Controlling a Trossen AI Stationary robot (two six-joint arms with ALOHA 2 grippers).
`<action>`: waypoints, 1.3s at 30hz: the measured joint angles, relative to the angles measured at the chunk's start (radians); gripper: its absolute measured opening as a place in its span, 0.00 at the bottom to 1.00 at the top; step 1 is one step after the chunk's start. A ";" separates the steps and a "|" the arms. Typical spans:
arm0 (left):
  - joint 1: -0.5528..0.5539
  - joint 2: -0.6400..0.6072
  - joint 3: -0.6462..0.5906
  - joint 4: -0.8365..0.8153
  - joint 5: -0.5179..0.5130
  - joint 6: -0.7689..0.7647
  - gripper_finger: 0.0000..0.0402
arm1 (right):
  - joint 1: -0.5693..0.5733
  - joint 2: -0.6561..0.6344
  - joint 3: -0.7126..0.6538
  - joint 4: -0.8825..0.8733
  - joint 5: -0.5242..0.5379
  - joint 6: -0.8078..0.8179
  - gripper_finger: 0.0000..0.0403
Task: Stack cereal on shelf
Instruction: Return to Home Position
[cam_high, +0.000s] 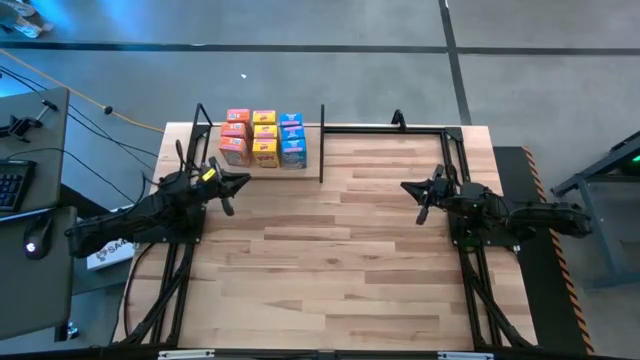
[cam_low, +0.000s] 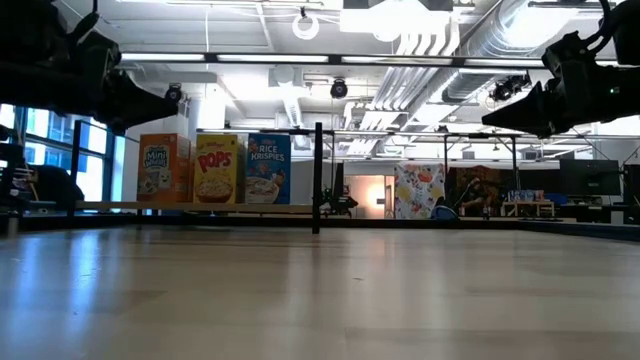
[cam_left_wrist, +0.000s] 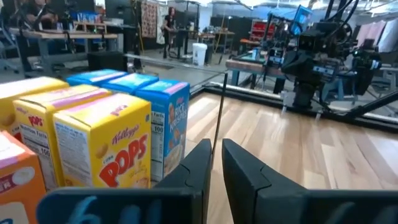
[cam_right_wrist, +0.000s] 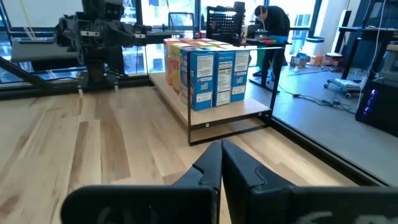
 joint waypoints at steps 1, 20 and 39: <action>0.000 0.010 0.000 0.002 0.000 0.000 0.08 | 0.000 0.000 0.000 0.000 0.000 0.000 0.00; 0.000 0.051 0.000 0.000 0.000 0.001 0.08 | 0.000 0.000 0.000 0.001 -0.002 0.000 0.00; 0.001 0.051 0.000 0.000 0.001 0.002 0.08 | 0.000 0.000 -0.001 0.001 -0.003 0.000 0.00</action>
